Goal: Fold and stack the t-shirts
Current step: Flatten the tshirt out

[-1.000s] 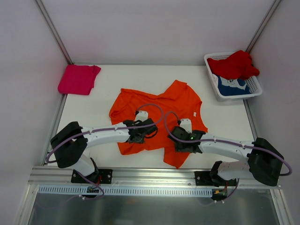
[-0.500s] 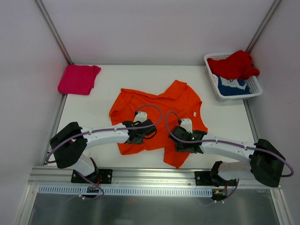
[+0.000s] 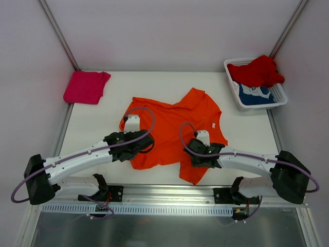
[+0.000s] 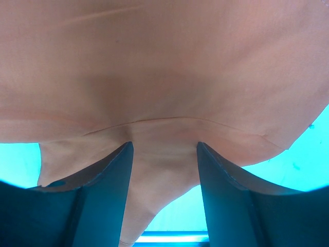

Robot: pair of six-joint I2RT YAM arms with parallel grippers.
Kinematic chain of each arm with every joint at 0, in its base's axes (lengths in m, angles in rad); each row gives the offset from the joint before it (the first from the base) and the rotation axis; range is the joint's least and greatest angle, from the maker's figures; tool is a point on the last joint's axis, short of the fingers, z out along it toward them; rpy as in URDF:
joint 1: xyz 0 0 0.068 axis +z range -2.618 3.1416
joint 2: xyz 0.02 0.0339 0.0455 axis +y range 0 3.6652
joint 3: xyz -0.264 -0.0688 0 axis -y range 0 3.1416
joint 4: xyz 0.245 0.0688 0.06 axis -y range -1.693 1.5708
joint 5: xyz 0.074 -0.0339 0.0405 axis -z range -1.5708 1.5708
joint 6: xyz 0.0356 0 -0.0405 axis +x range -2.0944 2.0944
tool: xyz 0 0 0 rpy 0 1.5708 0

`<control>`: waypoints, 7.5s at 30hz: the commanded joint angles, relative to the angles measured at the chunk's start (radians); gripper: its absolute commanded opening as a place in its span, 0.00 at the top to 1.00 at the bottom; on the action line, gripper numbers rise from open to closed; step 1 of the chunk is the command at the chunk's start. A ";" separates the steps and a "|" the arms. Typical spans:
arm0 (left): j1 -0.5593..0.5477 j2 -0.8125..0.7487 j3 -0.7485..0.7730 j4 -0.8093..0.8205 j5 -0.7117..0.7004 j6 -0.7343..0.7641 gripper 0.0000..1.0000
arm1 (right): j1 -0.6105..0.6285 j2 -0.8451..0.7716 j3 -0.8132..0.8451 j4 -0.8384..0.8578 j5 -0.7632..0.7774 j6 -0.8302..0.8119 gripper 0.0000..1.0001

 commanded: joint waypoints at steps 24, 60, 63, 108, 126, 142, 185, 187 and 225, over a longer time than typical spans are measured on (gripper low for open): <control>0.111 0.071 0.021 -0.726 -0.057 -0.583 1.00 | -0.004 -0.060 0.001 0.060 -0.060 -0.100 0.44; 0.252 0.424 0.426 -0.151 -0.146 0.100 0.30 | -0.260 0.095 0.335 0.057 -0.134 -0.294 0.43; 0.321 0.430 0.388 0.094 -0.046 0.253 0.31 | -0.323 0.158 0.401 0.076 -0.161 -0.325 0.43; 0.550 0.942 0.636 0.574 0.213 0.698 0.41 | -0.639 0.247 0.465 0.154 -0.275 -0.443 0.43; 0.550 0.969 0.643 0.570 0.206 0.703 0.74 | -0.638 0.239 0.444 0.162 -0.281 -0.445 0.44; 0.550 0.932 0.633 0.564 0.173 0.719 1.00 | -0.639 0.232 0.422 0.182 -0.297 -0.439 0.44; 0.567 0.732 0.600 0.468 0.017 0.799 1.00 | -0.638 0.255 0.389 0.261 -0.369 -0.426 0.45; 0.565 0.734 0.601 0.466 0.015 0.801 1.00 | -0.638 0.253 0.389 0.260 -0.364 -0.426 0.45; 0.941 0.775 0.734 0.448 -0.092 0.883 1.00 | -0.638 0.247 0.395 0.268 -0.370 -0.433 0.45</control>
